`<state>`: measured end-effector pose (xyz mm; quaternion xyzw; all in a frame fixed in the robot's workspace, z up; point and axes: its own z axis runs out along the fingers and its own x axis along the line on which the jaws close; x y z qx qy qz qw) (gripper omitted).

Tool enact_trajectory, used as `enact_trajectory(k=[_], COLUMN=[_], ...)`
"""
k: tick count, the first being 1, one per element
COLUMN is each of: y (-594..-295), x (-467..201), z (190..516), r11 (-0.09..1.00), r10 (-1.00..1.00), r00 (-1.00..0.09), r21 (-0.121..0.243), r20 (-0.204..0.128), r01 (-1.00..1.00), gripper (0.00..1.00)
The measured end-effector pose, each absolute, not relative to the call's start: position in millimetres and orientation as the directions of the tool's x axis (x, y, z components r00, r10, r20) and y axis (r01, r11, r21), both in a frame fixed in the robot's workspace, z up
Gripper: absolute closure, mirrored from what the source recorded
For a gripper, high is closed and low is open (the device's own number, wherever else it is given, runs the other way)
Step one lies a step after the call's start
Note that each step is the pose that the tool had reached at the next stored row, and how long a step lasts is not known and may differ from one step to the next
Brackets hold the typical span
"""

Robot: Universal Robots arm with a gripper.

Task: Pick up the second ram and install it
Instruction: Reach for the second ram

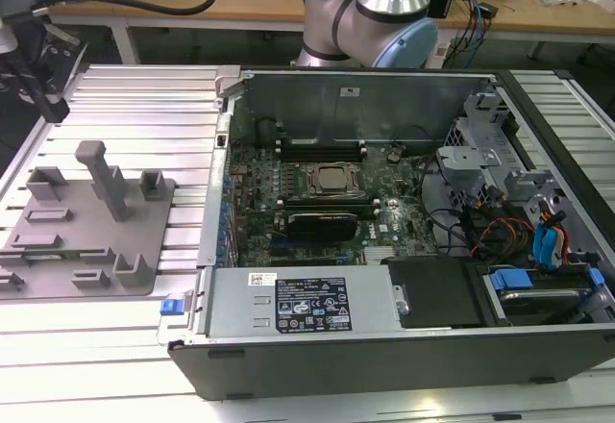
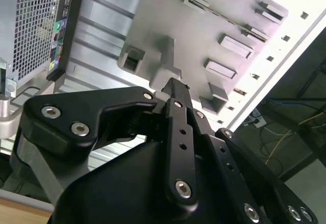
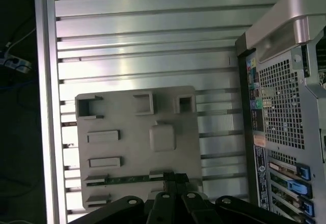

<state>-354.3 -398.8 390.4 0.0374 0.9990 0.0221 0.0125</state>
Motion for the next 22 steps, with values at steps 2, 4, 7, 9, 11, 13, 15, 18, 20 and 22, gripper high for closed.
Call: enact_trajectory(k=[2, 4, 7, 9, 11, 13, 15, 18, 20, 22], y=[-398.9, -398.8, -398.9, -398.9, -398.8, -398.9, -399.3, -400.0, -400.5, -401.0], x=[-357.5, -361.0, -368.7, -374.5, -379.2, -386.2, -391.2, -393.5, -395.3, -396.8], z=[390.3, 390.3, 390.2, 390.2, 389.7, 387.6, 383.3, 380.3, 377.5, 375.0], r11=[0.996, 0.996, 0.996, 0.996, 0.996, 0.996, 0.996, 0.996, 0.996, 0.996], r10=[0.075, 0.075, 0.075, 0.075, 0.075, 0.075, 0.075, 0.075, 0.075, 0.075], r00=[-0.997, -0.997, -0.997, -0.997, -0.997, -0.997, -0.997, -0.997, -0.997, -0.997], r21=[0.045, 0.045, 0.045, 0.045, 0.045, 0.045, 0.045, 0.045, 0.045, 0.045], r20=[-0.023, -0.023, -0.023, -0.023, -0.023, -0.023, -0.023, -0.023, -0.023, -0.023], r01=[0.074, 0.074, 0.074, 0.074, 0.074, 0.074, 0.074, 0.074, 0.074, 0.074], gripper=[0.92, 0.92, 0.92, 0.92, 0.92, 0.92, 0.92, 0.92, 0.92, 0.92])
